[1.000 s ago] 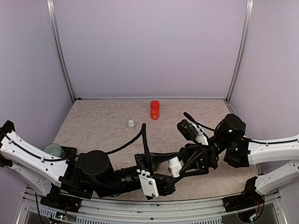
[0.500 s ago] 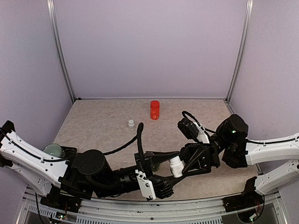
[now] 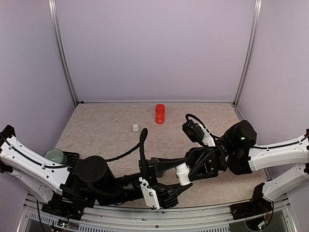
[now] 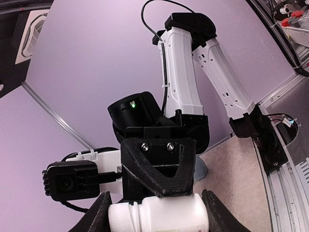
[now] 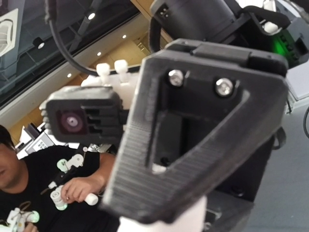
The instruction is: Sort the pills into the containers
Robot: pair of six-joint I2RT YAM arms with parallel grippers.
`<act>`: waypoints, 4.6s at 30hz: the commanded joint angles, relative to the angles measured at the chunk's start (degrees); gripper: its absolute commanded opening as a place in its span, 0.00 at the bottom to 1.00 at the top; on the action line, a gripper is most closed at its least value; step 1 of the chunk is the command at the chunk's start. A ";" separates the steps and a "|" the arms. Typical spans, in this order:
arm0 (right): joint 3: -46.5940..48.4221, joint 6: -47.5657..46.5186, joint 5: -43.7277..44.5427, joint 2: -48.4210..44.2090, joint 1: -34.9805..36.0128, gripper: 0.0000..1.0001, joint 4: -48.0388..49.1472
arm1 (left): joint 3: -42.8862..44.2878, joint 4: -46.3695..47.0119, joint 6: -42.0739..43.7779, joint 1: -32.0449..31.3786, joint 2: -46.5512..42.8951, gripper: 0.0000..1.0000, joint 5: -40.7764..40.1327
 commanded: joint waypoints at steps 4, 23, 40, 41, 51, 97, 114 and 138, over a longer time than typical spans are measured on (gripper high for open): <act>2.29 2.44 -0.24 1.62 1.06 0.19 7.66 | -1.06 -1.63 0.36 -0.40 -0.50 0.00 0.49; 9.59 -30.50 11.91 -9.28 -0.75 0.05 -45.15 | -0.38 -8.98 -4.34 -0.49 -1.89 0.87 -9.78; 14.13 -35.30 26.12 -8.90 -0.92 0.03 -68.40 | 1.97 -12.79 -1.31 0.96 -1.61 0.83 -13.02; 13.96 -35.16 26.01 -8.86 -0.90 0.03 -68.36 | 2.10 -13.15 -1.44 1.18 -1.41 0.81 -12.70; 13.52 -34.90 25.25 -9.64 -0.88 0.03 -67.88 | 4.32 -17.92 -4.70 4.52 -0.06 0.74 -10.08; 13.58 -35.05 26.01 -10.34 -2.30 0.04 -68.23 | 11.18 -30.53 -13.55 3.50 2.17 0.00 -4.40; 13.99 -46.17 30.90 -12.58 -3.76 0.03 -76.15 | 10.48 -29.42 -28.59 5.02 -3.10 0.97 -7.69; 15.75 -61.32 68.86 -14.74 0.14 0.00 -83.94 | 36.85 -64.15 -80.27 24.88 10.39 0.78 14.33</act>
